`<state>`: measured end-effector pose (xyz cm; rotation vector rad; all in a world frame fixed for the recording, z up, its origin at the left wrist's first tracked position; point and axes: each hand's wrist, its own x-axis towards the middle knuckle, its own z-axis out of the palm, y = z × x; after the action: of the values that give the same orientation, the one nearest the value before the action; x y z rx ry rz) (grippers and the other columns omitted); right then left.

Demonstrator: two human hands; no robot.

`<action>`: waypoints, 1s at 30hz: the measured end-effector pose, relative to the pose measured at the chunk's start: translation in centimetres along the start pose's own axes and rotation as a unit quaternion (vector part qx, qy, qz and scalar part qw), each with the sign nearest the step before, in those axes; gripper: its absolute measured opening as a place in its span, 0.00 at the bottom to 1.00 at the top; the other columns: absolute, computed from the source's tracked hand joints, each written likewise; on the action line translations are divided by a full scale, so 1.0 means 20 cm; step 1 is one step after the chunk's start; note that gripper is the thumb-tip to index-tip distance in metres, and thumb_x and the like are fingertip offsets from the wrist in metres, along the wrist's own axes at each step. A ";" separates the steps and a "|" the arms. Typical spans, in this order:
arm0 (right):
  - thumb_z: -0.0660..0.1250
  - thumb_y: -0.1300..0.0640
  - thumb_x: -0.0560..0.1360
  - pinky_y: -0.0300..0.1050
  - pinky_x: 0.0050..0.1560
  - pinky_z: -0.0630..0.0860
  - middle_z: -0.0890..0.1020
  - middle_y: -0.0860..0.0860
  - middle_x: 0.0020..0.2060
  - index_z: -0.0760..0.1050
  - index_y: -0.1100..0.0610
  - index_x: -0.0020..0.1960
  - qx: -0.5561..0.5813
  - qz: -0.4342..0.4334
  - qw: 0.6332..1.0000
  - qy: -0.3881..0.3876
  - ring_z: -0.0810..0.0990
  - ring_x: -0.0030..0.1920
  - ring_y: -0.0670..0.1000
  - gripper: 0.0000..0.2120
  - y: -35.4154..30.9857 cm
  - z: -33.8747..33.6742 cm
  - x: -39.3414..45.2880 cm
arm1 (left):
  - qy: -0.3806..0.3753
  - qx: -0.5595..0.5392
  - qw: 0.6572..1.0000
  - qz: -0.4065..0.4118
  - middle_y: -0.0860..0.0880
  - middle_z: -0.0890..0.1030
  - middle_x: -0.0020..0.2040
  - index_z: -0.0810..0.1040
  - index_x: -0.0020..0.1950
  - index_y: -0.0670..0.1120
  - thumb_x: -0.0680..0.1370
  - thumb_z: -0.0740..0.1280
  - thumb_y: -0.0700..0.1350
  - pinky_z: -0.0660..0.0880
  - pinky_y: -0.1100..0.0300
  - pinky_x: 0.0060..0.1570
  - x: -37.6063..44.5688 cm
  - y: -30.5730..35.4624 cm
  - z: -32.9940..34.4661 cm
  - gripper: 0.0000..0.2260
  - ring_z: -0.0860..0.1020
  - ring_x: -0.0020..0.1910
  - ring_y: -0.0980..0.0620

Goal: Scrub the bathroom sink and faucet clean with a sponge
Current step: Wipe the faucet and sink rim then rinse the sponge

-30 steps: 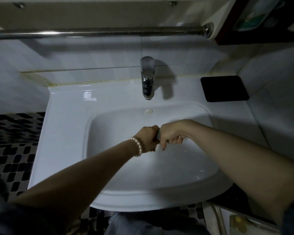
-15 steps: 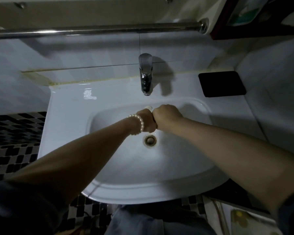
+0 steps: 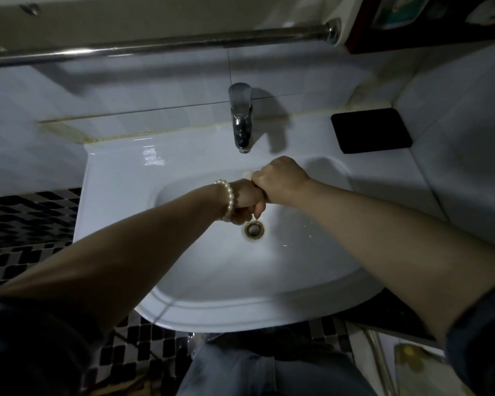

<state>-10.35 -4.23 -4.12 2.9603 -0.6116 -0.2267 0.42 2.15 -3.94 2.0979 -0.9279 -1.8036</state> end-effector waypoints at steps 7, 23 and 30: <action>0.60 0.57 0.74 0.44 0.38 0.65 0.83 0.55 0.44 0.77 0.59 0.48 -0.004 -0.018 1.000 -0.001 0.80 0.43 0.59 0.08 0.01 0.00 0.00 | -0.001 -0.038 0.999 -0.004 0.50 0.61 0.20 0.59 0.30 0.47 0.64 0.60 0.29 0.57 0.67 0.21 0.00 -0.01 0.00 0.15 0.59 0.18 0.54; 0.57 0.59 0.74 0.45 0.40 0.65 0.83 0.56 0.46 0.75 0.60 0.51 -0.006 -0.030 0.999 -0.018 0.80 0.46 0.60 0.11 0.01 0.04 0.01 | -0.022 -0.071 0.997 -0.029 0.51 0.58 0.20 0.57 0.29 0.48 0.68 0.57 0.28 0.54 0.69 0.21 -0.01 -0.01 0.03 0.17 0.56 0.18 0.55; 0.58 0.60 0.74 0.44 0.40 0.65 0.82 0.57 0.47 0.76 0.61 0.50 0.013 -0.023 0.999 -0.034 0.80 0.46 0.59 0.10 0.01 0.04 0.01 | -0.008 -0.054 0.998 -0.030 0.50 0.61 0.19 0.60 0.29 0.46 0.67 0.59 0.29 0.57 0.68 0.20 0.00 -0.01 0.03 0.15 0.59 0.17 0.54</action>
<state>-10.36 -4.52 -4.84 3.0059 -0.5585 -0.3263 -0.04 2.50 -4.18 2.0699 -0.7609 -1.8583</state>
